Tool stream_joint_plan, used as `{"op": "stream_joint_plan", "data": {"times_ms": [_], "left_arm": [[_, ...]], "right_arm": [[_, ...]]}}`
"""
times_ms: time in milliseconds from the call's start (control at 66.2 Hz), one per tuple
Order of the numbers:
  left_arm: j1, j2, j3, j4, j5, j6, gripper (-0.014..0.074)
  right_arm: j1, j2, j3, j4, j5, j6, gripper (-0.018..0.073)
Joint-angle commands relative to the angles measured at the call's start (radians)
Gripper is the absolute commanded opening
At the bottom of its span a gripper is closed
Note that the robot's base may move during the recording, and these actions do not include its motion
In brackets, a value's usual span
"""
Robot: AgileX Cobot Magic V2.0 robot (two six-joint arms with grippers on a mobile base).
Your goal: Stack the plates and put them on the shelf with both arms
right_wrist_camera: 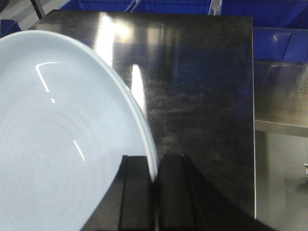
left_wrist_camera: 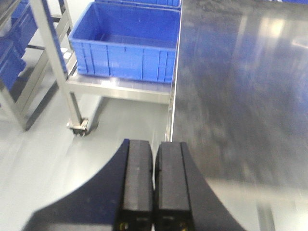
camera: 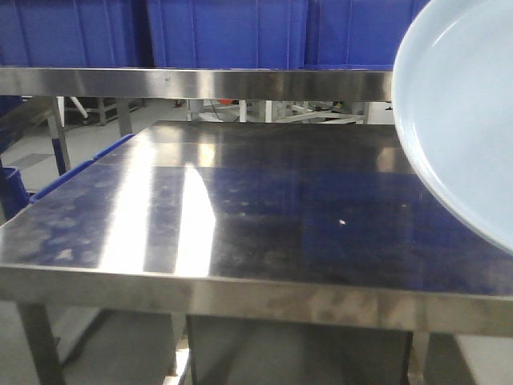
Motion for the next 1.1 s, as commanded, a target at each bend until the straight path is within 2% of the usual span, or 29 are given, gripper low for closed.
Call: {"op": "stream_joint_plan", "data": {"times_ms": [0, 1087], "left_arm": [[-0.008, 0.004, -0.03, -0.004, -0.08, -0.01, 0.0087], [-0.008, 0.004, -0.03, -0.004, -0.08, -0.01, 0.0087]], "right_arm": [[-0.006, 0.005, -0.03, 0.013, -0.094, -0.002, 0.005], [-0.006, 0.005, -0.03, 0.013, -0.094, -0.002, 0.005]]}}
